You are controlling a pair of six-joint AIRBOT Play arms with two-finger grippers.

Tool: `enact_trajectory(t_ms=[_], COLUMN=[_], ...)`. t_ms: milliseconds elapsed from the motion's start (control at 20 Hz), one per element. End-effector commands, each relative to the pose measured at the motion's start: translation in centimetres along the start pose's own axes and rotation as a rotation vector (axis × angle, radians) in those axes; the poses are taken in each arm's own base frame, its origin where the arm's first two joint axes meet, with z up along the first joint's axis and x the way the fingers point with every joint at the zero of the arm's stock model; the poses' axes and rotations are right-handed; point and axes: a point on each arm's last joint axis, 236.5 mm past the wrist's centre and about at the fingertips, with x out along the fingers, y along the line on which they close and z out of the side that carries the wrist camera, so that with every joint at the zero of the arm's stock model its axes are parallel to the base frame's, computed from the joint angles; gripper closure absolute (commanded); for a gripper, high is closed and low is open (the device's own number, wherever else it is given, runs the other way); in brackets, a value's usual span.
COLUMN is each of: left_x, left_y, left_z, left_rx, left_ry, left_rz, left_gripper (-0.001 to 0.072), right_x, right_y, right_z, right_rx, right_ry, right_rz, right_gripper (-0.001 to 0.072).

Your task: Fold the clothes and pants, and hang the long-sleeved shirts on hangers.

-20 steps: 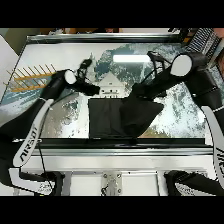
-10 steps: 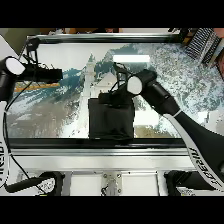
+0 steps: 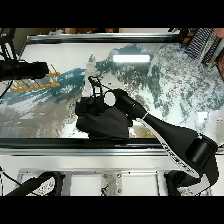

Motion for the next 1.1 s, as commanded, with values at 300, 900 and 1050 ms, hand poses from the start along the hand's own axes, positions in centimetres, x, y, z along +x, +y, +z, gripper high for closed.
enact_trajectory(t_ms=[300,900,1050], left_x=[-3.1,1.7,2.4], left_y=[-2.7,-9.8,-10.8], left_z=[-2.6,-17.2,-18.3], left_rx=[0.028,0.085,0.106], left_ry=[-0.003,0.245,0.286], left_rz=[-0.033,-0.168,-0.183], left_gripper=[0.0699,0.0698,0.0698], right_x=[-9.1,-15.5,-12.2], right_y=[-2.6,-31.1,-28.8], right_z=[1.8,-7.7,-6.1], right_rx=[-0.27,0.451,0.417], right_ry=[-0.039,-0.008,-0.03], right_rz=[-0.087,-0.276,-0.08], right_gripper=[0.0058,-0.0008,-0.0008])
